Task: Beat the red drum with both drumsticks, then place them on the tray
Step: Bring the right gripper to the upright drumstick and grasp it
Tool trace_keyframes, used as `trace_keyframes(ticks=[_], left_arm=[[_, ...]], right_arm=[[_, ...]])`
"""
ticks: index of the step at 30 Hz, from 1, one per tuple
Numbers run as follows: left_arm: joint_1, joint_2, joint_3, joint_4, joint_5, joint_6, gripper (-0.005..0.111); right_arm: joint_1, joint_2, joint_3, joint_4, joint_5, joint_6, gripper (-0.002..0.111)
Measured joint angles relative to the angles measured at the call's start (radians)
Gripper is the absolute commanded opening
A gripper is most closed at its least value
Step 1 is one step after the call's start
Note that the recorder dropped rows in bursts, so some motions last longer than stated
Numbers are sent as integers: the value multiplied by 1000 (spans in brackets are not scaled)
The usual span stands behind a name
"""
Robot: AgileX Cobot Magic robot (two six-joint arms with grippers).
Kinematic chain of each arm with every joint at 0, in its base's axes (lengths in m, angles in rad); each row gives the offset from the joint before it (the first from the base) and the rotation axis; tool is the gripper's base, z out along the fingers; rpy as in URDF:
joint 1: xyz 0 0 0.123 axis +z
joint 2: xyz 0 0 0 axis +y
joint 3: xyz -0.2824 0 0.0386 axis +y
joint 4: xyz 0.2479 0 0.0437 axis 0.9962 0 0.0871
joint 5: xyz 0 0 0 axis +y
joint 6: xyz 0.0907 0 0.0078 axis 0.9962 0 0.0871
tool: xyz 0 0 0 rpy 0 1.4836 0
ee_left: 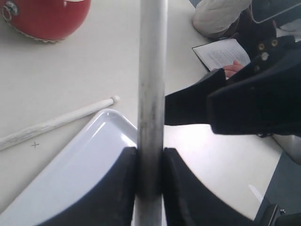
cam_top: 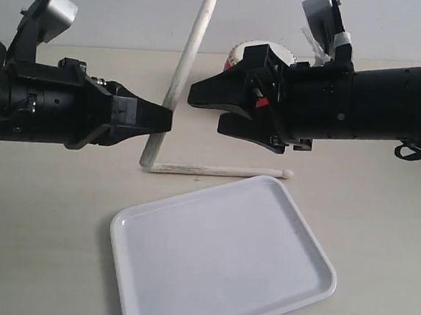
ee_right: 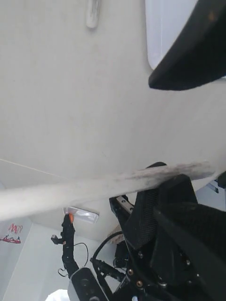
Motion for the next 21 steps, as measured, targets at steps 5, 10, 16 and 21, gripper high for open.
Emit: trace_keyframes(ticks=[5,10,16,21], left_arm=[[0,0,-1,-2,0,-24,0],[0,0,-1,-2,-2,-30,0],[0,0,-1,-2,-3,-30,0],[0,0,-1,-2,-3,-30,0]], right_arm=[[0,2,0,0,-9,0,64],[0,2,-8,0,-14,10,66],[56,2,-70,1,-68,68,66],[125,2,-117,2,-182,88,66]])
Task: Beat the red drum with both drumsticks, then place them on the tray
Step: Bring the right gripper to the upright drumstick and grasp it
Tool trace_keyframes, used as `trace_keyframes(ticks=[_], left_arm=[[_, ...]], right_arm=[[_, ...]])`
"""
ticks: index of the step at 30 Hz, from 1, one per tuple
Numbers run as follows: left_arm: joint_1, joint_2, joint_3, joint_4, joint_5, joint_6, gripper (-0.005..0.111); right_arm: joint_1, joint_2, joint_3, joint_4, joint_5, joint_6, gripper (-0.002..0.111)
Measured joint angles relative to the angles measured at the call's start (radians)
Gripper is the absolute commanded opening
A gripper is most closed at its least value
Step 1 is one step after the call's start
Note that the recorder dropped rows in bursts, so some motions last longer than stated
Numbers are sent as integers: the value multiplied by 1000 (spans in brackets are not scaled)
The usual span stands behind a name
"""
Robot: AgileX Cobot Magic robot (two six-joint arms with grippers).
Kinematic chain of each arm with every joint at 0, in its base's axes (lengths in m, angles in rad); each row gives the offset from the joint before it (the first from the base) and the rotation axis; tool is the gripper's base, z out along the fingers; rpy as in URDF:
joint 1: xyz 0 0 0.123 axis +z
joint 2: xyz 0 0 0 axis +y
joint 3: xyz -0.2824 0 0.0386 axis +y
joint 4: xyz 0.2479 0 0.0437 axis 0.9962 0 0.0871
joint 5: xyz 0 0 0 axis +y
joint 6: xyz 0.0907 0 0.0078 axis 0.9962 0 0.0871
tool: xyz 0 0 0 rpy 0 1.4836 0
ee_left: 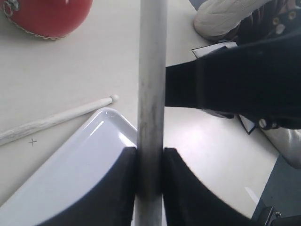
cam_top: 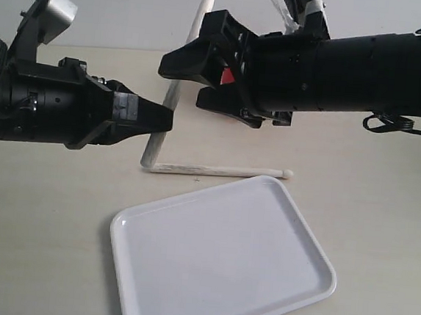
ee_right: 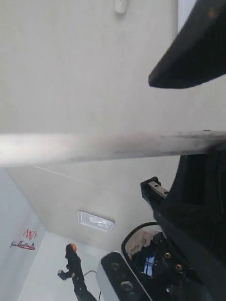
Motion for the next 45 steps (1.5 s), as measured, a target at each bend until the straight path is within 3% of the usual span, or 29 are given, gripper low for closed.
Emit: trace_keyframes(ticks=[25,35,40,45], left_arm=[[0,0,-4,0,-2,0,0],[0,0,-4,0,-2,0,0],[0,0,-4,0,-4,0,0],[0,0,-4,0,-5,0,0]], right_arm=[[17,105,-68,4,35,41,64],[17,116,-68,4,41,41,54],[17,125,-68,4,51,41,45],[17,125,-68,4,53,41,18]])
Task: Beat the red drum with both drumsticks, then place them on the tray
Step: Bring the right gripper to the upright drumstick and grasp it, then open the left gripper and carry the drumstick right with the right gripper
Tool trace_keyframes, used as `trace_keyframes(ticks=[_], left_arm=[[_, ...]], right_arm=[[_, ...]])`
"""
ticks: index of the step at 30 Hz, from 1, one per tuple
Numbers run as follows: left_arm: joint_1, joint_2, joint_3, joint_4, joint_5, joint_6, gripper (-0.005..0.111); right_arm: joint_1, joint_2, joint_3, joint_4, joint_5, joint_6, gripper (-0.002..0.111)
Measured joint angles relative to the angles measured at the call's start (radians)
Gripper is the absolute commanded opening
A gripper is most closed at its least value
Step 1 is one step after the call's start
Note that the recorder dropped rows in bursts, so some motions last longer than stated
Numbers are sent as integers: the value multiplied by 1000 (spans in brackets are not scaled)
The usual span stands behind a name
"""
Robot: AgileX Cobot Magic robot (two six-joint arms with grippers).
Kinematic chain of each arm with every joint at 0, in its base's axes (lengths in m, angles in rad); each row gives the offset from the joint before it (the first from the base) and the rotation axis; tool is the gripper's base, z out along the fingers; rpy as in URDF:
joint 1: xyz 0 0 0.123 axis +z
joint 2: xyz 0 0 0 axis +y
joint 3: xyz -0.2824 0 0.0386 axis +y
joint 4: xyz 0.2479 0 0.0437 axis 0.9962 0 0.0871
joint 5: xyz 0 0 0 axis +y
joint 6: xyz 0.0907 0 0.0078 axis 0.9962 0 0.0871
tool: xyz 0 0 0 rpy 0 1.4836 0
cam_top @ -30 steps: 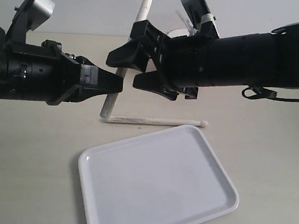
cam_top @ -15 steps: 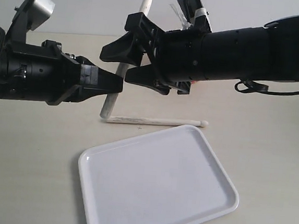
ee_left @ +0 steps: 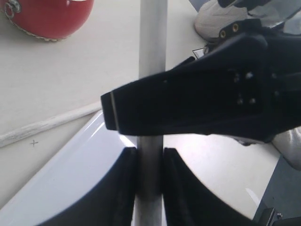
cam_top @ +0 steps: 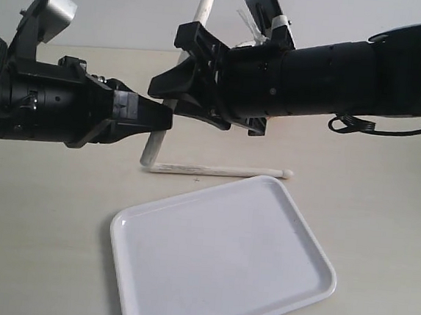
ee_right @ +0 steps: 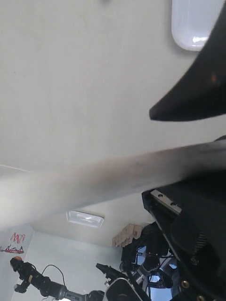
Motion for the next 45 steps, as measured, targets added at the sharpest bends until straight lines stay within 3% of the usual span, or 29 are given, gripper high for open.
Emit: trace_keyframes(ticks=[4,11,13,16,19,27,31,34,39,45], left_arm=[[0,0,0,2,-4,-2,0],[0,0,0,2,-5,-2,3],[0,0,0,2,-4,-2,16],[0,0,0,2,8,-2,44],[0,0,0,2,33,-2,60],[0,-81,0,2,48,-4,54],[20,-156,0,9,18,-28,44],[69,-182,-33,155,9,-143,37],[130,-131,-161,555,38,-432,39],[133,39,-413,960,247,-682,41]], right_arm=[[0,0,0,2,12,-3,0],[0,0,0,2,10,-3,0],[0,0,0,2,10,-3,0],[0,0,0,2,8,-13,0],[0,0,0,2,-20,-20,0],[-92,-71,0,-39,-79,-21,0],[-186,-158,0,-287,-70,86,0],[-265,-233,0,-523,23,188,0],[-359,-338,0,-833,216,292,0],[-388,-425,0,-1033,274,390,0]])
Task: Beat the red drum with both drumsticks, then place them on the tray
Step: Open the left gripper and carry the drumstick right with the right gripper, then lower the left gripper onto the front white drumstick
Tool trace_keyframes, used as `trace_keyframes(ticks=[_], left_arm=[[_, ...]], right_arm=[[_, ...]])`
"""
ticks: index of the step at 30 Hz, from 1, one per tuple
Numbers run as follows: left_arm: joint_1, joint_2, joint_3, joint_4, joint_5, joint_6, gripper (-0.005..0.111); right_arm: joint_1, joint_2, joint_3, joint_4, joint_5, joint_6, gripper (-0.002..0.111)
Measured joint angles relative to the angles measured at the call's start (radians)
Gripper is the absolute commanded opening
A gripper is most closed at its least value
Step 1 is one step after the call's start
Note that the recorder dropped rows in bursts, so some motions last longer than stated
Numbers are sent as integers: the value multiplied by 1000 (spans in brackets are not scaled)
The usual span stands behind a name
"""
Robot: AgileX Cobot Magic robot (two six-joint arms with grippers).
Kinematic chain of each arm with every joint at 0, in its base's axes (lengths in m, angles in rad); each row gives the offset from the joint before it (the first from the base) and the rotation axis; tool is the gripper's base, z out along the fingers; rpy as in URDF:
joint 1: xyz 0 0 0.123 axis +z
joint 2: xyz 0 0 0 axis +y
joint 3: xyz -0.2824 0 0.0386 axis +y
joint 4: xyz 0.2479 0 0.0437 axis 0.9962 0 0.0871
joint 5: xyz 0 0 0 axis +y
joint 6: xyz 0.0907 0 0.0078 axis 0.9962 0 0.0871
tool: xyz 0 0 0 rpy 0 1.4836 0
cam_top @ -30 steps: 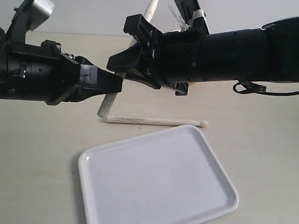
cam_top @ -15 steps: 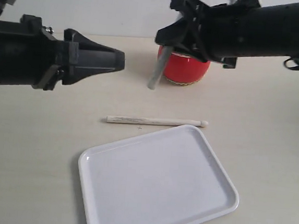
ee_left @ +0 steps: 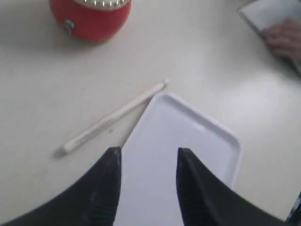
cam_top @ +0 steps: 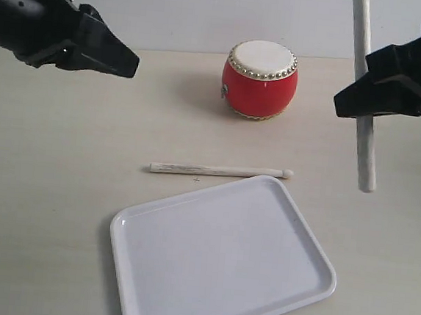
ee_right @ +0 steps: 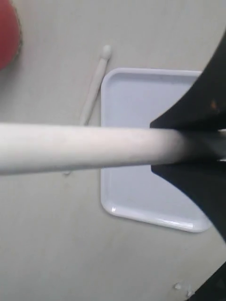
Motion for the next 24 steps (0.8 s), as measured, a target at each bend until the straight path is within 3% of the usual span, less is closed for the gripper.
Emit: trace_keyframes(ticks=[4,9,12,14,20,24], left_arm=[[0,159,-141,236,176,-25,56],[-2,295,-224,374,275,113,56],[-73,340,-242,407,216,410,56],[-122,375,-252,426,131,465,56],[-219,582,-357,504,86,444,56],[-241,672,-439,507,84,440,56]], right_arm=[[-1,-22,0,-54,47,24,0],[-1,-24,0,-61,83,32,0],[-1,-24,0,-61,90,33,0],[-1,-24,0,-61,90,29,0],[-1,-24,0,-61,90,13,0],[-1,-24,0,-46,90,-3,0]])
